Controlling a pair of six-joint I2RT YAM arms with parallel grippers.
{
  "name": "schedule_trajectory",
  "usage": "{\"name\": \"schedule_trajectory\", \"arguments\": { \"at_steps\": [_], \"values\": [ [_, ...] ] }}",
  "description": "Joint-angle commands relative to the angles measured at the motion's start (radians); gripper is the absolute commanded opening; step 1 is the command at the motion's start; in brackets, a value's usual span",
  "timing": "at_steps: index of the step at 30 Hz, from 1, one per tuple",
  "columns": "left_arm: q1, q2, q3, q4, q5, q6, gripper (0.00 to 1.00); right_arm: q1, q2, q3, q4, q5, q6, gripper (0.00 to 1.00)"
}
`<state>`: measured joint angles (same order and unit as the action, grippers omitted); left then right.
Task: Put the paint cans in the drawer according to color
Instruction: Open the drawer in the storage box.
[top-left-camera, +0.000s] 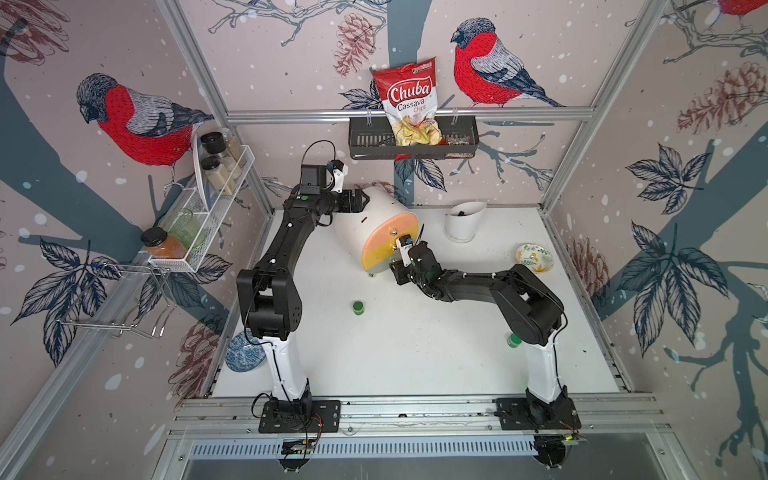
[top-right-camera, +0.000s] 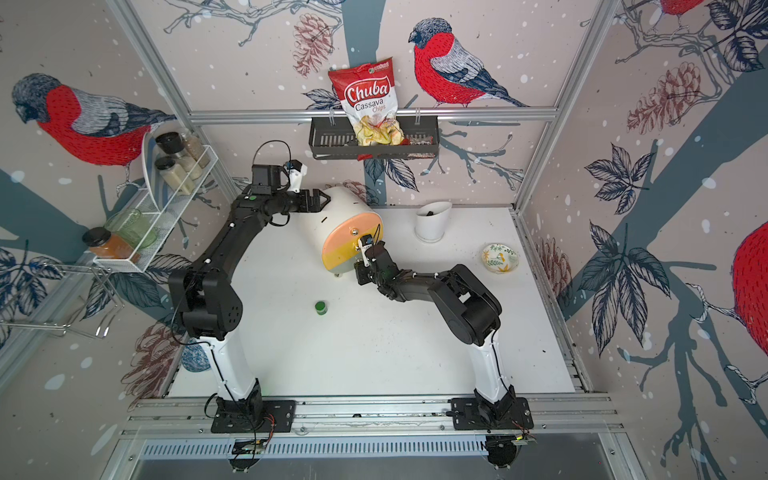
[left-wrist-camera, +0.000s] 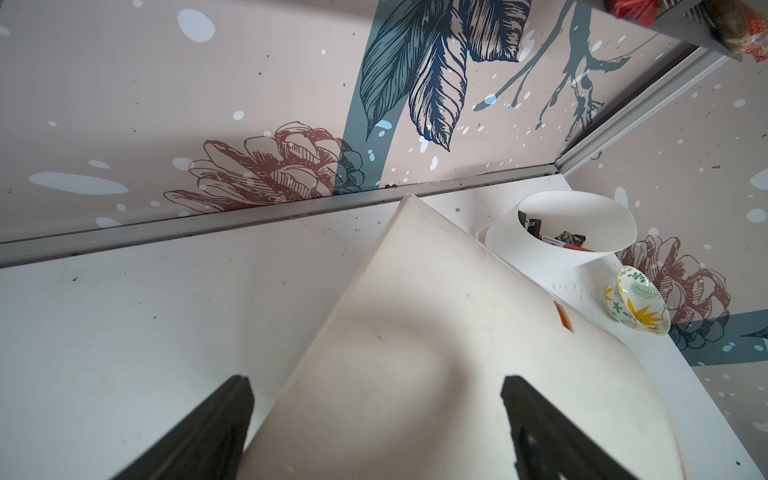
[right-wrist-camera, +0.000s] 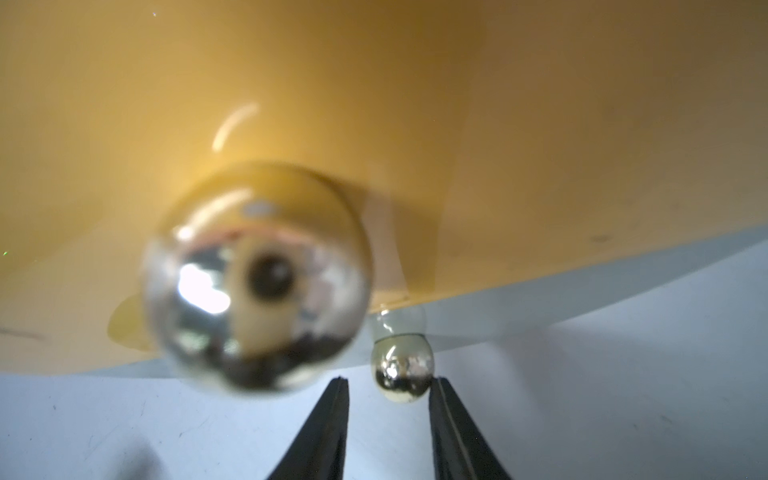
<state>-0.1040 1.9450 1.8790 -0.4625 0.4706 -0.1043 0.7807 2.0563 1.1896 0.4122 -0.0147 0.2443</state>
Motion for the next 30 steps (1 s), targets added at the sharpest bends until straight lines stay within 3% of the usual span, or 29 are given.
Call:
{"name": "schedule_trajectory", "arguments": {
  "at_steps": [1, 16, 30],
  "values": [
    [-0.003, -0.004, 0.015, -0.025, 0.027, 0.009, 0.96, 0.002, 0.003, -0.025, 0.11, -0.074, -0.049, 0.38],
    [-0.003, -0.014, 0.031, -0.05, 0.023, 0.017, 0.96, -0.018, 0.033, 0.004, 0.104, -0.022, -0.039, 0.36],
    [-0.005, -0.003, 0.051, -0.06, 0.021, -0.002, 0.96, -0.02, 0.03, 0.025, 0.057, -0.018, -0.019, 0.13]
  ]
}}
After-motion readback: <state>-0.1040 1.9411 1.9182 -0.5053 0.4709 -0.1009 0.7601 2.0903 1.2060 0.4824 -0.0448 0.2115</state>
